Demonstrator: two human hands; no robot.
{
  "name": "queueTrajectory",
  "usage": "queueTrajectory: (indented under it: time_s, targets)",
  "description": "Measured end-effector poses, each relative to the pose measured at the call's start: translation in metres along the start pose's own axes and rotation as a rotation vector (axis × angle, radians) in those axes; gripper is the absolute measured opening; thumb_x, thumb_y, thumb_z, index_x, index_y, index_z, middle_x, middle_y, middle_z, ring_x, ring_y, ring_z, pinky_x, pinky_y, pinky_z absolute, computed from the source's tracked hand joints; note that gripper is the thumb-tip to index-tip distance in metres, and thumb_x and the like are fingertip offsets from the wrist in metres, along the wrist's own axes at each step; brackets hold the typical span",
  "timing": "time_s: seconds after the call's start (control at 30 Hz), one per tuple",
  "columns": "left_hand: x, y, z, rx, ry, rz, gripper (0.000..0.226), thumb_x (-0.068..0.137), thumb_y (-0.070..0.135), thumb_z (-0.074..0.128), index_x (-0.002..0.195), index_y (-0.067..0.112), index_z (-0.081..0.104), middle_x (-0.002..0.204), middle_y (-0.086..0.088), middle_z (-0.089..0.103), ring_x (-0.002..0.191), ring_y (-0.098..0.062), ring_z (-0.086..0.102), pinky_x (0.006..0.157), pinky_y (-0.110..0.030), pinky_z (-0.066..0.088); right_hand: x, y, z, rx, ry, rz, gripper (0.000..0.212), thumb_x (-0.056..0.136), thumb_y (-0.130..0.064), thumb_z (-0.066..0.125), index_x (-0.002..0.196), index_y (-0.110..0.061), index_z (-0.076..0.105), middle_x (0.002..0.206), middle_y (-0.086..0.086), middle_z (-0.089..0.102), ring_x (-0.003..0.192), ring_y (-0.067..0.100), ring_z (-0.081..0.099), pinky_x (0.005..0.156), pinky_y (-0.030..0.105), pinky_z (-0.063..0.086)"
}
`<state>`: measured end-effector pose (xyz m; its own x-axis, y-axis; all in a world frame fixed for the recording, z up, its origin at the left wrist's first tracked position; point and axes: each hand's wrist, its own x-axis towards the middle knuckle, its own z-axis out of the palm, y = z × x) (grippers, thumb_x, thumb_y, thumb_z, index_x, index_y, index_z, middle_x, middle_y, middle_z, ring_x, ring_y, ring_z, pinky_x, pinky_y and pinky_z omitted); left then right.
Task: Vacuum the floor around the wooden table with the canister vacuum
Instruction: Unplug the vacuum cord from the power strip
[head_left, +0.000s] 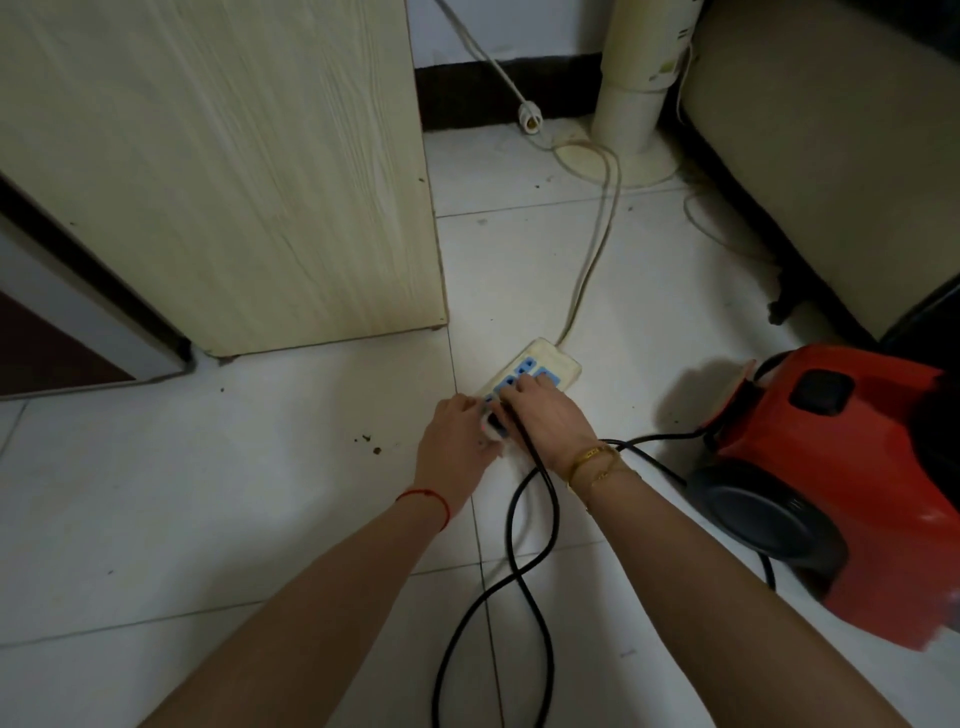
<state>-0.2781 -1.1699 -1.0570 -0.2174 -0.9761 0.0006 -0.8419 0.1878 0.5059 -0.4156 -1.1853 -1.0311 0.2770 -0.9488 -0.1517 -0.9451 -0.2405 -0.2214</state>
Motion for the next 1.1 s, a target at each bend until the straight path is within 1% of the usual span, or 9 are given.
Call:
queueTrajectory:
  time_s: [0.13, 0.3, 0.43, 0.6, 0.73, 0.83, 0.9, 0.97, 1.1]
  targets:
    - [0.0, 0.0, 0.0, -0.011, -0.014, -0.002, 0.04, 0.082, 0.026, 0.068, 0.12, 0.017, 0.06, 0.117, 0.0, 0.052, 0.114, -0.016, 0.043, 0.086, -0.022, 0.04, -0.002, -0.007, -0.009, -0.056, -0.044, -0.027, 0.027, 0.101, -0.018, 0.036, 0.115, -0.004, 0.055, 0.118, 0.016, 0.055, 0.102, 0.034, 0.058, 0.076, 0.039, 0.046]
    - [-0.003, 0.0, 0.002, 0.014, -0.012, 0.009, 0.038, 0.085, 0.026, 0.066, 0.121, 0.018, 0.057, 0.114, -0.001, 0.052, 0.114, -0.017, 0.042, 0.081, -0.021, 0.038, 0.002, -0.012, -0.033, 0.072, -0.079, 0.032, 0.009, 0.094, -0.008, 0.046, 0.094, -0.005, 0.054, 0.09, 0.017, 0.056, 0.083, 0.032, 0.057, 0.066, 0.032, 0.035]
    - [-0.002, -0.001, 0.002, 0.049, -0.055, -0.013, 0.043, 0.086, 0.029, 0.064, 0.126, 0.016, 0.054, 0.12, -0.002, 0.05, 0.117, -0.019, 0.042, 0.088, -0.027, 0.043, -0.004, -0.004, -0.041, -0.007, -0.036, 0.015, 0.029, 0.103, -0.026, 0.033, 0.109, -0.006, 0.053, 0.104, 0.019, 0.062, 0.092, 0.038, 0.06, 0.069, 0.036, 0.037]
    - [0.002, 0.004, -0.008, 0.072, -0.122, -0.036, 0.042, 0.095, 0.035, 0.046, 0.125, 0.007, 0.054, 0.127, -0.007, 0.052, 0.119, -0.023, 0.044, 0.096, -0.03, 0.042, -0.029, 0.015, -0.039, -0.051, 0.177, 0.093, 0.041, 0.103, -0.043, 0.028, 0.107, -0.014, 0.056, 0.092, 0.014, 0.067, 0.084, 0.036, 0.063, 0.065, 0.035, 0.036]
    - [-0.012, 0.039, -0.025, -0.169, -0.018, 0.143, 0.023, 0.097, 0.018, 0.038, 0.094, 0.01, 0.06, 0.096, -0.004, 0.06, 0.094, -0.026, 0.054, 0.078, -0.028, 0.037, -0.045, 0.021, -0.056, -0.073, 0.299, 0.147, 0.038, 0.103, -0.041, 0.03, 0.107, -0.013, 0.056, 0.092, 0.011, 0.068, 0.084, 0.034, 0.064, 0.062, 0.032, 0.033]
    - [-0.031, 0.081, -0.036, -0.381, -0.14, 0.136, 0.032, 0.098, 0.034, 0.044, 0.074, 0.015, 0.053, 0.07, 0.0, 0.055, 0.071, -0.017, 0.052, 0.068, -0.03, 0.037, -0.055, 0.025, -0.071, -0.102, 0.324, 0.174, 0.037, 0.103, -0.04, 0.031, 0.108, -0.013, 0.056, 0.094, 0.01, 0.068, 0.087, 0.033, 0.064, 0.062, 0.031, 0.031]
    - [-0.037, 0.095, -0.034, -0.455, -0.301, 0.107, 0.041, 0.091, 0.045, 0.05, 0.075, 0.008, 0.058, 0.071, -0.013, 0.062, 0.07, -0.027, 0.058, 0.069, -0.04, 0.047, -0.064, 0.027, -0.081, -0.127, 0.339, 0.2, 0.037, 0.102, -0.04, 0.032, 0.106, -0.012, 0.055, 0.093, 0.01, 0.068, 0.087, 0.033, 0.064, 0.061, 0.031, 0.032]
    - [-0.044, 0.1, -0.03, -0.46, -0.389, 0.169, 0.039, 0.086, 0.048, 0.048, 0.074, 0.014, 0.063, 0.069, -0.009, 0.067, 0.068, -0.028, 0.064, 0.072, -0.045, 0.053, -0.074, 0.031, -0.091, -0.137, 0.333, 0.211, 0.033, 0.101, -0.038, 0.038, 0.108, -0.011, 0.055, 0.093, 0.011, 0.068, 0.088, 0.034, 0.064, 0.062, 0.032, 0.033]
    - [-0.049, 0.113, -0.037, -0.293, -0.356, 0.203, 0.033, 0.097, 0.037, 0.035, 0.08, 0.02, 0.057, 0.066, -0.002, 0.066, 0.063, -0.02, 0.064, 0.072, -0.043, 0.053, -0.101, 0.039, -0.101, -0.122, 0.267, 0.216, 0.016, 0.095, -0.023, 0.051, 0.104, -0.009, 0.052, 0.098, 0.012, 0.064, 0.094, 0.033, 0.059, 0.066, 0.038, 0.041]
